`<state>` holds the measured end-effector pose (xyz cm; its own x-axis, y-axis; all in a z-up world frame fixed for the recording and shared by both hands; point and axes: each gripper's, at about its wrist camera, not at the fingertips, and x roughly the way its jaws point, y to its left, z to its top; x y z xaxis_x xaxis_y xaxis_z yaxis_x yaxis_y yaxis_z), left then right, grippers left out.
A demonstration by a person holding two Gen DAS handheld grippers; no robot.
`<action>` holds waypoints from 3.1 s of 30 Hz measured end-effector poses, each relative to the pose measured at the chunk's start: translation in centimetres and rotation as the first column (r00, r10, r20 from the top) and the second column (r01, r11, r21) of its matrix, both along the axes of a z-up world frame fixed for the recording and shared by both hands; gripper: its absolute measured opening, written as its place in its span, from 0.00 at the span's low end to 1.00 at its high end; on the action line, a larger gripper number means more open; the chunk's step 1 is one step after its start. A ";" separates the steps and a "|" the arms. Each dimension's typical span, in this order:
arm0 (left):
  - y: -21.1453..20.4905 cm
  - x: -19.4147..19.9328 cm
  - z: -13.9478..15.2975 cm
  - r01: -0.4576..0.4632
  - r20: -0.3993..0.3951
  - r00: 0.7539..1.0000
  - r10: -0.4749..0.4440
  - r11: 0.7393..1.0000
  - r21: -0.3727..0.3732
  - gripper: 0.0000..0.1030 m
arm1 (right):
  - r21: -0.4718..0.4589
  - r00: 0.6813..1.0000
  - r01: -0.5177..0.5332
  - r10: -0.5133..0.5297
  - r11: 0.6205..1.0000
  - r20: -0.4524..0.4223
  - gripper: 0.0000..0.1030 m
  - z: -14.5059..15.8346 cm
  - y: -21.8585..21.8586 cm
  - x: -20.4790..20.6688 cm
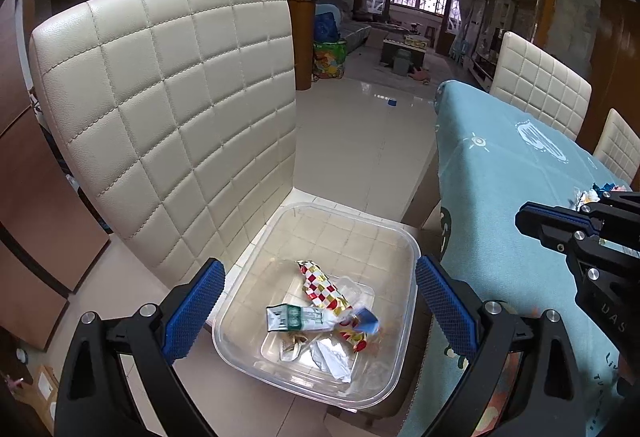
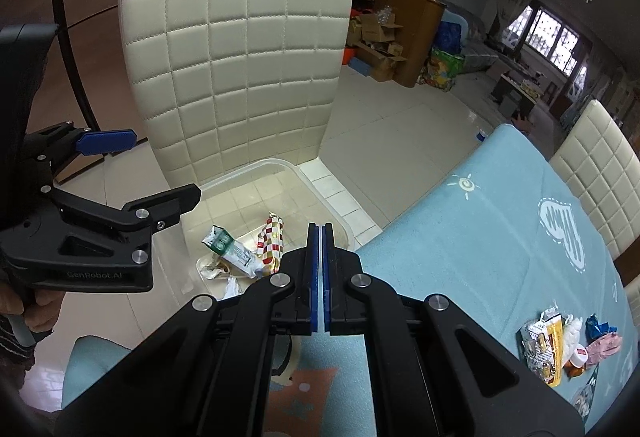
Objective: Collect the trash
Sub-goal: 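Move both tools back toward the table, then grasp the silver blister pack with the left tool while the right tool grasps the clear round lid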
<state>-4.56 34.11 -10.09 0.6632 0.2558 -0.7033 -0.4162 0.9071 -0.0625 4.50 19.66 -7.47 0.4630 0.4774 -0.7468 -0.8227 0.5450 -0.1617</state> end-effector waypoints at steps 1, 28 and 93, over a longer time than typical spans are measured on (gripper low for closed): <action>0.0 0.0 0.0 -0.001 0.002 1.000 0.001 1.000 -0.002 0.91 | 0.000 1.000 0.001 -0.001 1.000 0.000 0.03 0.0 -0.1 0.0; -14.8 6.0 3.8 0.311 -0.028 0.950 -0.310 0.949 0.046 0.91 | 0.054 0.880 0.471 -0.464 0.881 -0.103 0.06 -0.3 -22.5 7.1; -29.8 17.7 0.6 0.508 -0.132 0.856 -0.499 0.860 0.049 0.05 | 0.091 0.718 0.689 -0.661 0.719 -0.218 0.10 -4.8 -39.9 11.9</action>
